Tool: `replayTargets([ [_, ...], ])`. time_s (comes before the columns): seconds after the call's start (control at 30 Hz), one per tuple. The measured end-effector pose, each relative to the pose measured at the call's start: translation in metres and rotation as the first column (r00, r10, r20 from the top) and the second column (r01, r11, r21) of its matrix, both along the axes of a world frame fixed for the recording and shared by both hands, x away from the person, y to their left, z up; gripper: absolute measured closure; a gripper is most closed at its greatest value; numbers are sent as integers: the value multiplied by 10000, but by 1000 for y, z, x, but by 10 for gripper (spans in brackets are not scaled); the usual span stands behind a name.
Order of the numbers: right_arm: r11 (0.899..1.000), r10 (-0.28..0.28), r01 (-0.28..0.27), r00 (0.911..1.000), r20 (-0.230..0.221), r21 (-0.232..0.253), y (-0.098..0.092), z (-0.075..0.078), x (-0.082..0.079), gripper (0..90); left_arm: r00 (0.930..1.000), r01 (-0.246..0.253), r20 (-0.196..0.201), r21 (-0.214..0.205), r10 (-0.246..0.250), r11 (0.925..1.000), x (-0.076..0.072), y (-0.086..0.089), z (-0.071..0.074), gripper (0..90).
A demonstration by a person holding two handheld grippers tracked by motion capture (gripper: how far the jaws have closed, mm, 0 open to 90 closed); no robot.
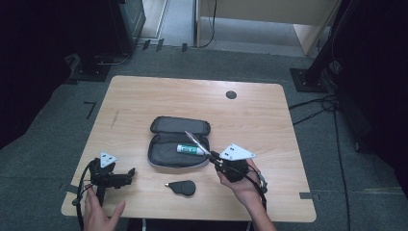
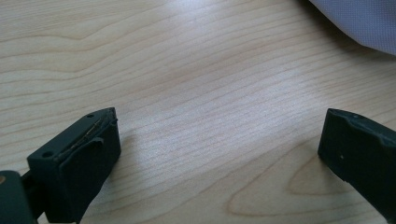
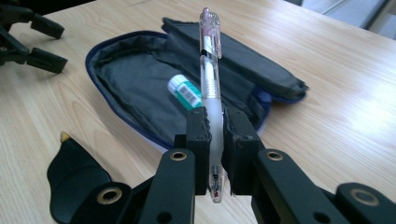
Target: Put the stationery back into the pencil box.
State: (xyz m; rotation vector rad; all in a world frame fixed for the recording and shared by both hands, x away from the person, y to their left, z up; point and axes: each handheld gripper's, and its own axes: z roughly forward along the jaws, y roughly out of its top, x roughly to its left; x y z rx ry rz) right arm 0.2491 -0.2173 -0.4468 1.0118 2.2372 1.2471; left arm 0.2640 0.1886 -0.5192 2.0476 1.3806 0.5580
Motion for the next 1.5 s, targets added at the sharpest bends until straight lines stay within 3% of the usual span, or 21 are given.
replayTargets([
  [0.47,9922,1216,-1224,9922,-278,-258,37,-8,23,820,10000,-4,7,-1,4,10000,0,0,0,0],
  [0.93,9782,1895,-1945,9794,-700,-726,64,-22,43,820,10000,-9,3,-15,9,10000,0,0,0,0],
  [1.4,9473,2724,-2910,9517,-1414,-1337,87,-36,55,818,10000,-12,5,-13,12,10000,0,0,0,0],
  [1.5,9447,2690,-2914,9510,-1525,-1506,87,-37,58,818,10000,-10,5,-11,10,10000,0,0,0,0],
])
